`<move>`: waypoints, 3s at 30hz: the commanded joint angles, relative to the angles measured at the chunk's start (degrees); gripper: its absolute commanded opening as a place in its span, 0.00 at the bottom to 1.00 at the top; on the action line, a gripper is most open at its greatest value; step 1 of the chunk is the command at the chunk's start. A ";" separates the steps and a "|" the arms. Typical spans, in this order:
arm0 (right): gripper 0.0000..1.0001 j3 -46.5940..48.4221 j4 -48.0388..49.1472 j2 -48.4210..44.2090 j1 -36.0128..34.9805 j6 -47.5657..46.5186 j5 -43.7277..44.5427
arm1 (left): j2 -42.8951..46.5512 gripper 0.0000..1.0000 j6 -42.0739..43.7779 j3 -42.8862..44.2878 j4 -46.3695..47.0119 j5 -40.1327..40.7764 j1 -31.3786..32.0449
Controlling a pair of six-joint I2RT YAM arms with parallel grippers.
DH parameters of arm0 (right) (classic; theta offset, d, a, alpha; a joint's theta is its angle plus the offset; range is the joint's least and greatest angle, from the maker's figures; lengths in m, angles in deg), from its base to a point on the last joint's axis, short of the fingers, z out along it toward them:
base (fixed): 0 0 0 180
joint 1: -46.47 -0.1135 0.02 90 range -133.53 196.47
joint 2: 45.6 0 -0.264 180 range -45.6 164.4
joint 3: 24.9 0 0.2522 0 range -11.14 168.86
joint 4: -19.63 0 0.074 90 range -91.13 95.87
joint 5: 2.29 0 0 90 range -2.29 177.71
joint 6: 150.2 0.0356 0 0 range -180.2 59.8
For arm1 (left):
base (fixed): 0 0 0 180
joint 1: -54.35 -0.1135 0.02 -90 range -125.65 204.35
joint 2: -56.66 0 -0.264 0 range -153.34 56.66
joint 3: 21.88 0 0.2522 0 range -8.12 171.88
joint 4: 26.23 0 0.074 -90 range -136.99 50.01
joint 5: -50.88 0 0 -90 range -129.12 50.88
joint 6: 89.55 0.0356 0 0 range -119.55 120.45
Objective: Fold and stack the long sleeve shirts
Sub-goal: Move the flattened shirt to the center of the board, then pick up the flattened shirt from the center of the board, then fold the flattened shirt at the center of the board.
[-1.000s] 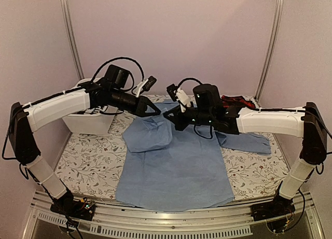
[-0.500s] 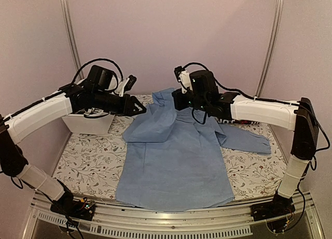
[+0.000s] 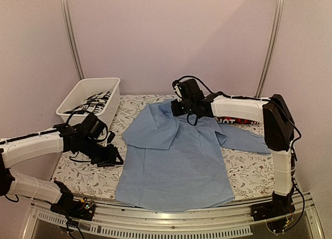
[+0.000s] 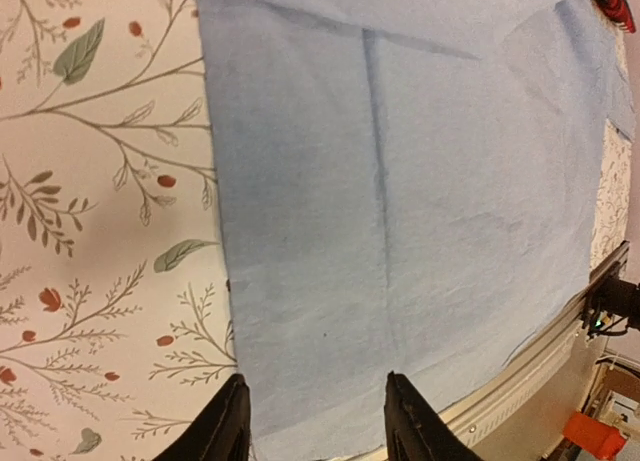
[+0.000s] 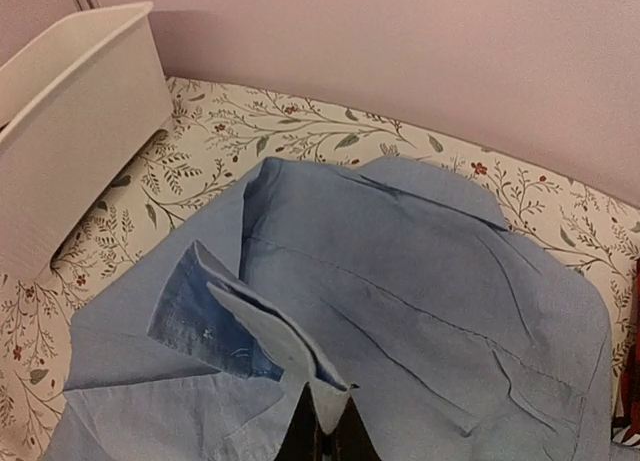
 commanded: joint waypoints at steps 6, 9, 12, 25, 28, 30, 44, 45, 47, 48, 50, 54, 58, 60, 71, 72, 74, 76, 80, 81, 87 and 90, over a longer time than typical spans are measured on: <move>0.00 3.96 -7.06 11.82 2.83 5.90 -5.44 | 7.11 0.46 -13.22 -9.12 -4.38 3.84 6.72; 0.00 4.94 -7.35 15.27 3.97 7.60 -7.37 | 8.29 0.45 -16.13 -10.82 -4.89 4.56 8.39; 0.00 6.61 -7.58 18.02 5.15 8.40 -8.84 | 8.97 0.45 -18.20 -11.77 -5.57 4.87 9.65; 0.00 15.36 -8.49 26.91 10.93 13.35 -17.01 | 7.06 0.45 -20.40 -13.76 -3.94 3.78 11.78; 0.00 15.90 -8.26 27.12 10.93 13.77 -18.06 | 6.15 0.45 -20.45 -14.33 -2.81 3.44 12.22; 0.00 15.91 -8.24 26.58 10.96 14.20 -18.43 | 5.68 0.44 -20.52 -14.74 -2.40 3.67 12.35; 0.00 16.22 -5.84 15.22 10.06 12.50 -19.83 | 0.29 0.21 -19.56 -14.80 3.08 3.43 12.90; 0.00 16.32 -5.57 14.58 9.98 12.29 -19.94 | 0.45 0.16 -19.43 -14.76 2.91 3.44 12.96; 0.00 16.35 -4.65 12.94 9.76 11.30 -20.42 | 1.10 0.05 -19.25 -14.30 2.28 3.56 12.98; 0.00 16.35 -3.95 12.18 9.65 10.87 -20.70 | 1.34 0.01 -18.99 -13.67 1.86 3.74 12.99; 0.00 16.54 -2.43 10.65 9.33 9.13 -21.18 | 1.83 0.00 -18.26 -12.28 0.72 3.99 13.03; 0.00 17.20 1.04 7.59 8.92 3.73 -21.28 | 2.50 0.00 -16.17 -8.75 -1.56 4.24 13.02; 0.00 18.74 3.31 4.21 8.83 -1.46 -18.61 | 2.39 0.00 -13.64 -5.89 -2.22 2.56 13.24; 0.00 19.32 4.36 2.60 8.83 -3.65 -17.85 | 1.67 0.00 -12.29 -3.98 -2.41 1.81 13.69; 0.00 18.89 13.12 -5.20 8.83 -17.30 -9.37 | -4.42 0.00 -4.59 7.06 -5.67 -2.34 16.83; 0.00 18.58 13.62 -5.85 8.83 -18.16 -8.97 | -5.06 0.00 -3.98 7.68 -5.87 -2.94 17.07; 0.00 17.41 15.09 -7.29 8.87 -20.58 -7.55 | -6.25 0.00 -2.84 8.76 -6.43 -4.02 17.66; 0.00 16.34 16.80 -8.57 8.85 -22.73 -6.08 | -7.12 0.00 -1.82 9.55 -6.51 -5.28 18.16; 0.00 13.96 19.61 -10.89 8.83 -25.20 -4.31 | -9.49 0.00 0.28 12.60 -6.48 -7.14 19.06; 0.00 13.70 20.07 -11.10 8.83 -25.71 -3.42 | -10.66 0.00 0.95 13.60 -6.52 -7.40 19.52; 0.00 12.16 23.40 -11.64 8.89 -28.41 0.37 | -16.35 0.00 3.04 17.65 -4.60 -9.57 21.34; 0.00 10.77 24.79 -12.07 8.92 -29.24 0.63 | -19.22 0.00 3.60 18.65 -2.96 -10.87 21.86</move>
